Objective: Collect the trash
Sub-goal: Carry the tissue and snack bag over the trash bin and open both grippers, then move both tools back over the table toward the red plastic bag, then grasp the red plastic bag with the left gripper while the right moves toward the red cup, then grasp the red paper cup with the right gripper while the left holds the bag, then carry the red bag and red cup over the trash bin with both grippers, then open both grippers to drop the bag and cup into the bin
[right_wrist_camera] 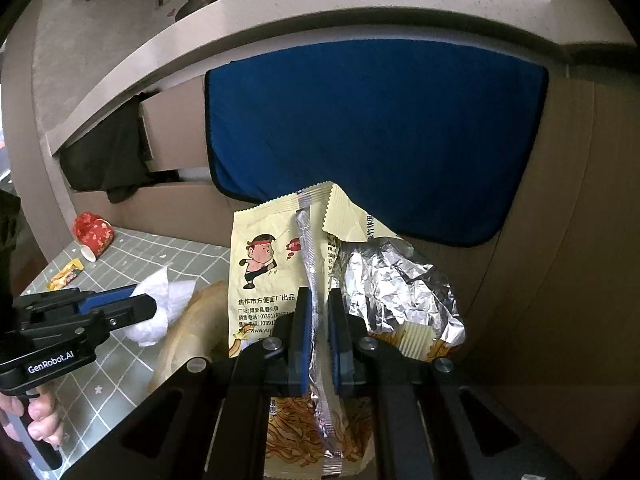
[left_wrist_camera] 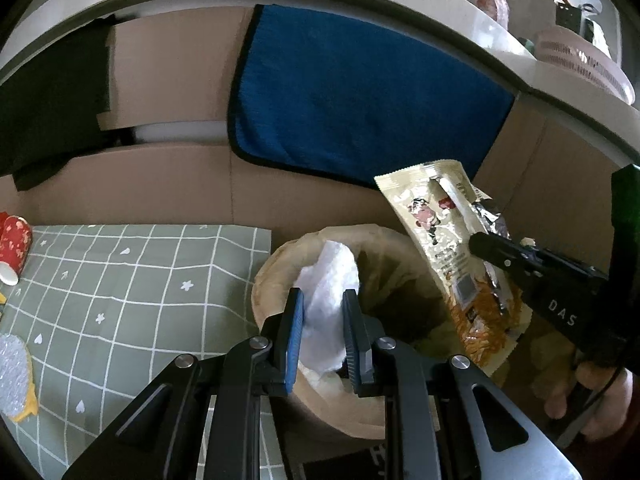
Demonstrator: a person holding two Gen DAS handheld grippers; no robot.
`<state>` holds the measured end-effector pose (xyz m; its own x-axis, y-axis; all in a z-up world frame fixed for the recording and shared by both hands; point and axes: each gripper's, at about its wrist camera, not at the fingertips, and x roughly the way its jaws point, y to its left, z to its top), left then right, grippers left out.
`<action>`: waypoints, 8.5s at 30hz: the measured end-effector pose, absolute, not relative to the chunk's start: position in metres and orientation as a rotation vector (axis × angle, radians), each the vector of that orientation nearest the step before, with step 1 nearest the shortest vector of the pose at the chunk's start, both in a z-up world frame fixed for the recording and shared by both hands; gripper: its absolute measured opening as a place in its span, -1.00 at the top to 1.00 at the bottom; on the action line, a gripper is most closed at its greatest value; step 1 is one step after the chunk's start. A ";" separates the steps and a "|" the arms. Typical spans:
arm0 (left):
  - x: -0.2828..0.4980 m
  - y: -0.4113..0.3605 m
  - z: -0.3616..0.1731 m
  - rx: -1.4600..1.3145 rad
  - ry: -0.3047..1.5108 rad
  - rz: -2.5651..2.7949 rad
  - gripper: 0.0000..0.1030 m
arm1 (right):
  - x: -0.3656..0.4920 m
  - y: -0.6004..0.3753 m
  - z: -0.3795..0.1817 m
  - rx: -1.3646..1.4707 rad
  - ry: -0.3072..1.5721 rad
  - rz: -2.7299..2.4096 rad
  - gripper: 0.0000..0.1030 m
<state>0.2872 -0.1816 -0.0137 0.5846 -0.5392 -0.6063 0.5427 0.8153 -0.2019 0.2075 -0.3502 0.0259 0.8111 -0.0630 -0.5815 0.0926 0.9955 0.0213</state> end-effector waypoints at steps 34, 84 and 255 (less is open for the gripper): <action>0.310 -0.201 -0.041 -0.063 0.797 -0.780 0.02 | 0.239 -0.363 -0.011 0.110 0.715 -0.065 0.60; 0.468 0.264 -0.035 -0.405 0.728 -0.074 -0.13 | 0.347 -0.081 0.017 -0.034 0.684 0.433 -0.12; 0.293 -0.166 -0.011 -0.235 0.819 -0.890 0.22 | 0.212 -0.352 0.004 0.164 0.705 -0.140 -0.19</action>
